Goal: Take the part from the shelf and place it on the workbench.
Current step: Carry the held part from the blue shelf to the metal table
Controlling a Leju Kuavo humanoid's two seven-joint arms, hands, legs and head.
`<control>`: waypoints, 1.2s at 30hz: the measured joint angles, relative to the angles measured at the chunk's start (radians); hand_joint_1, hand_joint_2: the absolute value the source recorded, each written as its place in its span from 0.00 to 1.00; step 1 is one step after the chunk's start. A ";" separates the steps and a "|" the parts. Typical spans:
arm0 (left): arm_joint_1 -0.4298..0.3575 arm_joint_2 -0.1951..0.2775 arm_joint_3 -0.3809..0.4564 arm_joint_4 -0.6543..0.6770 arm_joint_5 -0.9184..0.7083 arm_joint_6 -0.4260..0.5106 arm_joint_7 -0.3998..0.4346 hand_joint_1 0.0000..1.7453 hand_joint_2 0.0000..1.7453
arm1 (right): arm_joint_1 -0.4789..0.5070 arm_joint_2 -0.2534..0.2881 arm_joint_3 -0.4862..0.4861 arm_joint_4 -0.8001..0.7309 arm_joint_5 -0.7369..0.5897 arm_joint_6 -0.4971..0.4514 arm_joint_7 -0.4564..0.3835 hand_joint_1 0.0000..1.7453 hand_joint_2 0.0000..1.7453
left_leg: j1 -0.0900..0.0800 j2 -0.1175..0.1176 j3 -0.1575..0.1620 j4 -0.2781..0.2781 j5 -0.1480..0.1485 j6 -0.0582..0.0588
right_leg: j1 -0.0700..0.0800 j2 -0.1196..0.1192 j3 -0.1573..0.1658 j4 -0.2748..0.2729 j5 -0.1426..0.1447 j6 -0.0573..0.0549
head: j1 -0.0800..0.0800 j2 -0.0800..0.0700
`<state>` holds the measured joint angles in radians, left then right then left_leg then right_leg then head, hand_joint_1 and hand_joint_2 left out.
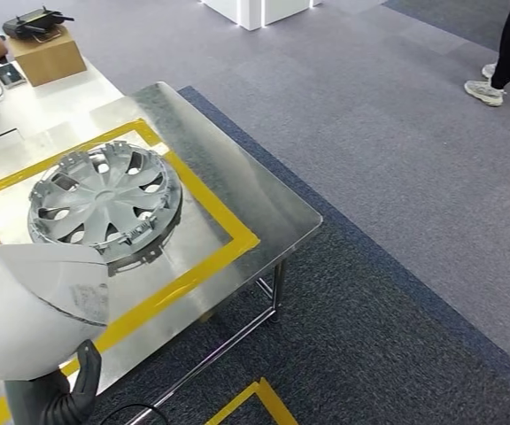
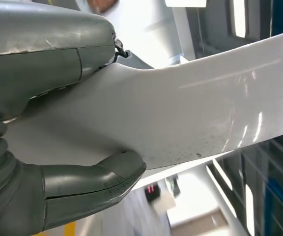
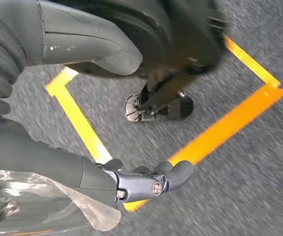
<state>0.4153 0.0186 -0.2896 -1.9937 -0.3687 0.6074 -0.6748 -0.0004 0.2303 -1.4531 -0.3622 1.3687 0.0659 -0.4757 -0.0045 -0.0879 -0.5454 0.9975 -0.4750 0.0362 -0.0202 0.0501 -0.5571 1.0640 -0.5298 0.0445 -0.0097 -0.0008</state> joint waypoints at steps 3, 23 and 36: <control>0.009 -0.024 0.052 -0.012 0.012 0.029 0.001 1.00 1.00 | -0.007 0.041 -0.014 -0.008 -0.013 -0.064 0.009 0.00 1.00 | 0.004 -0.031 -0.015 0.009 0.002 -0.018 | 0.001 0.035 0.036 -0.068 0.008 -0.011 | -0.001 0.000; 0.024 -0.218 0.498 -0.027 0.021 -0.035 0.056 1.00 1.00 | -0.017 0.089 -0.043 -0.011 -0.007 -0.110 0.010 0.00 1.00 | 0.002 0.113 -0.012 0.003 0.000 0.001 | 0.009 -0.098 0.035 0.024 -0.090 0.001 | -0.012 0.000; -0.007 -0.286 0.691 -0.041 0.007 -0.085 0.031 1.00 1.00 | -0.015 0.087 -0.057 -0.025 0.008 -0.067 -0.022 0.00 1.00 | 0.009 -0.033 -0.029 0.027 -0.013 -0.032 | -0.005 0.013 0.021 -0.055 0.008 -0.025 | -0.009 0.000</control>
<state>0.4079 -0.2675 0.4018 -2.0347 -0.3614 0.5226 -0.6433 -0.0151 0.3178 -1.5103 -0.3868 1.3768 -0.0006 -0.4976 0.0043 -0.1210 -0.5743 1.0244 -0.4879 0.0038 -0.0252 0.0629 -0.5362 1.0086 -0.5222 0.0194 -0.0189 -0.0008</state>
